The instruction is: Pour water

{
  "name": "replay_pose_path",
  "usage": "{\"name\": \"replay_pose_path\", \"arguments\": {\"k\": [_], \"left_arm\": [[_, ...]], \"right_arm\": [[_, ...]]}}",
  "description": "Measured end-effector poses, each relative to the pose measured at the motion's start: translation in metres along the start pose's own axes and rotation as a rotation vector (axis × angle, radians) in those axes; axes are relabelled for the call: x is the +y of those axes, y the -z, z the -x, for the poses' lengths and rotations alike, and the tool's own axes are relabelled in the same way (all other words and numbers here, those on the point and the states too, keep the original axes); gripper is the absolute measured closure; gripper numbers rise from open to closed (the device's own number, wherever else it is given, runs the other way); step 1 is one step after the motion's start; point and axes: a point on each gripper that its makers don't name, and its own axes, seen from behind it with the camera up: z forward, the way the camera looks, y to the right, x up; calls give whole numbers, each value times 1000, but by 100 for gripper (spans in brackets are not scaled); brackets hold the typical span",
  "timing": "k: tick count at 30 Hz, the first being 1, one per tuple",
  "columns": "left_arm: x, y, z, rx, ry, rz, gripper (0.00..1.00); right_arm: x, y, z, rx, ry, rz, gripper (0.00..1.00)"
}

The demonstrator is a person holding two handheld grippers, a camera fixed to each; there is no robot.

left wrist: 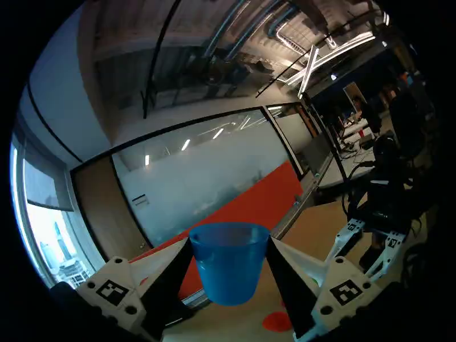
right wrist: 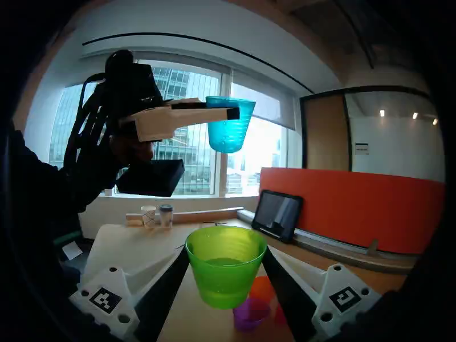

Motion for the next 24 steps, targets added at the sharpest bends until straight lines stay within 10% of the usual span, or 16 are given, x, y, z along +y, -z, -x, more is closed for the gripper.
{"name": "replay_pose_path", "arguments": {"k": [17,24], "left_arm": [[-4,-3,18,-21,434,54,14],[-3,-2,25,-30,475,70,13]], "right_arm": [[-1,-1,-4,5,2,4,9],[1,-1,-4,5,1,7,9]]}}
